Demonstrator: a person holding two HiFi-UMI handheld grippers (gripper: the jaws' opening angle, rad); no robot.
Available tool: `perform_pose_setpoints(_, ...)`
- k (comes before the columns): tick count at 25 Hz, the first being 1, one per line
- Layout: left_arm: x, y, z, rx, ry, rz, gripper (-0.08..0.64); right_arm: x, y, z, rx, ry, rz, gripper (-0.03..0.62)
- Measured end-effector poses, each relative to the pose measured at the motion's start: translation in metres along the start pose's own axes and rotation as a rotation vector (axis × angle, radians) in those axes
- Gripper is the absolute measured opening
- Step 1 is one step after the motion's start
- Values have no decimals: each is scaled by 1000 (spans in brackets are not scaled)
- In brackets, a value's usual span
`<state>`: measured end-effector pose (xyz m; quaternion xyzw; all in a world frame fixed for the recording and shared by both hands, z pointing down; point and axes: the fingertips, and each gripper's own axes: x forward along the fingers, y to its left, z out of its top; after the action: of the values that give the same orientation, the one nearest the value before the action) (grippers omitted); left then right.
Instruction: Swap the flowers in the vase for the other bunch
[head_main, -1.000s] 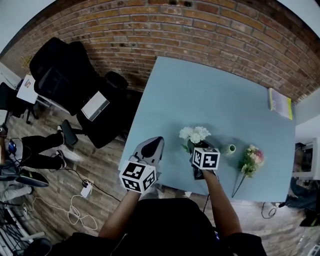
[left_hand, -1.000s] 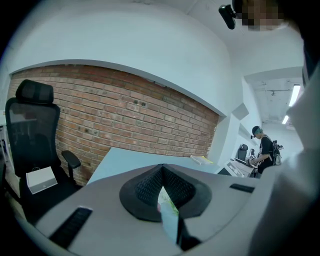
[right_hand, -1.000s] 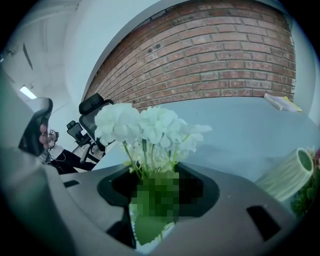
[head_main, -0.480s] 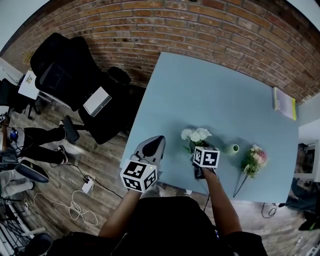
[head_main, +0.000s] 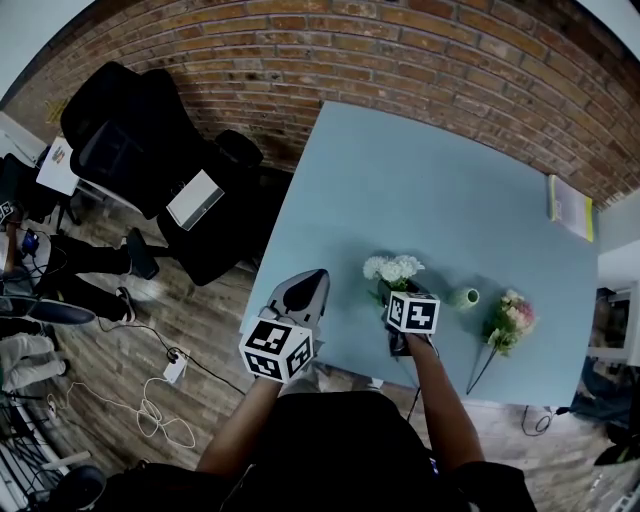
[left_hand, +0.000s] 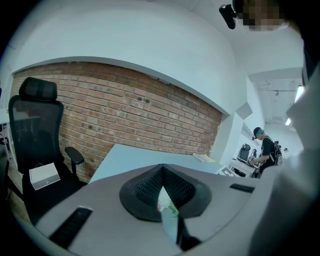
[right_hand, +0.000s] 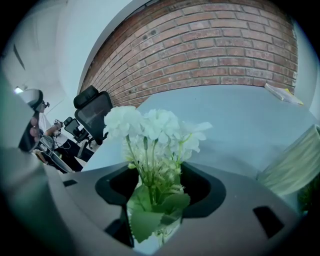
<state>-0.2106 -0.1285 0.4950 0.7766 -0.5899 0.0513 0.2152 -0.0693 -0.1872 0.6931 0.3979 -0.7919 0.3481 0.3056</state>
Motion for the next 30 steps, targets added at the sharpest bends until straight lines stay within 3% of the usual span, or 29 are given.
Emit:
perform_pose_setpoints(10,0,-5,-1,-5,-6,-11,5,-5,-3,0,4,-11,-13,329)
perform_pose_setpoints(30,-6,-21,10,2,-48,-58,5,-53,15,39,-3,-156,7,331)
